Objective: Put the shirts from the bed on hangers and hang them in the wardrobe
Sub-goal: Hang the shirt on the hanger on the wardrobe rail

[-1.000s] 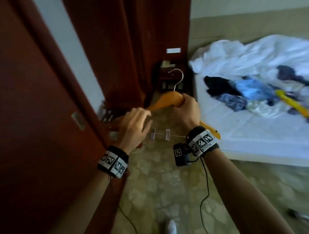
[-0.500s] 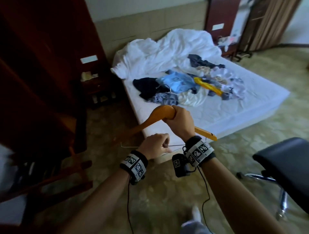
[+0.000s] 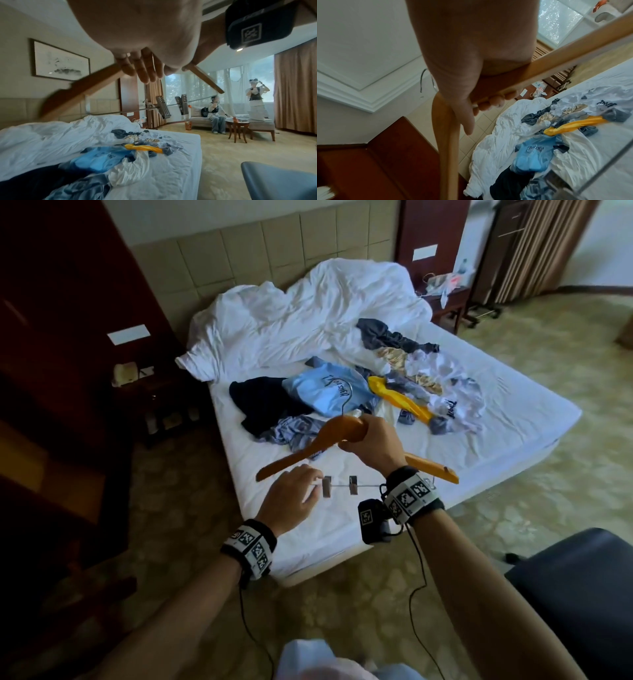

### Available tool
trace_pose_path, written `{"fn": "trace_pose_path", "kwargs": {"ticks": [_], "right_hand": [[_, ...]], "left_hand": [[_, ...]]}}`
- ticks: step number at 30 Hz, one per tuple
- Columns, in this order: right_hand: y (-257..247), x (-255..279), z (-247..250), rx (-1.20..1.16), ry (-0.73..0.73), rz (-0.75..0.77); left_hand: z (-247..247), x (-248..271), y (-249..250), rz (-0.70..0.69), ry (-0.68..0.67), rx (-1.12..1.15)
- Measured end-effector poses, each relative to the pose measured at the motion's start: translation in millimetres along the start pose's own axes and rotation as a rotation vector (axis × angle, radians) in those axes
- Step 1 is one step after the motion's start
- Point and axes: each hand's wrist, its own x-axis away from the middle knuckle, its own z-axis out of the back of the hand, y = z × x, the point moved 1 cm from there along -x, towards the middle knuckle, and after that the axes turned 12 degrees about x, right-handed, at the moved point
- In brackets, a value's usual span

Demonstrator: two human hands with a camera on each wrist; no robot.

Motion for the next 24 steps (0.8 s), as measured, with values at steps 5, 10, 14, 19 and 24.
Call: {"fn": "trace_pose_path", "kwargs": {"ticks": [5, 10, 14, 19, 24], "right_hand": [[44, -89, 14, 0.080, -0.150, -0.051], [84, -159, 7, 0.035, -0.051, -0.190], [106, -220, -1, -0.075, 0.002, -0.232], [126, -288, -1, -0.261, 0.108, -0.325], [160, -334, -18, -0.437, 0.199, -0.439]], "left_hand": [[-25, -59, -69, 0.433, -0.243, -0.145], [-70, -90, -178, 0.798, -0.499, -0.191], [-98, -131, -251, 0.892, -0.561, -0.231], [-134, -211, -320, 1.026, -0.533, 0.010], [-193, -299, -365, 1.150, -0.470, 0.351]]}}
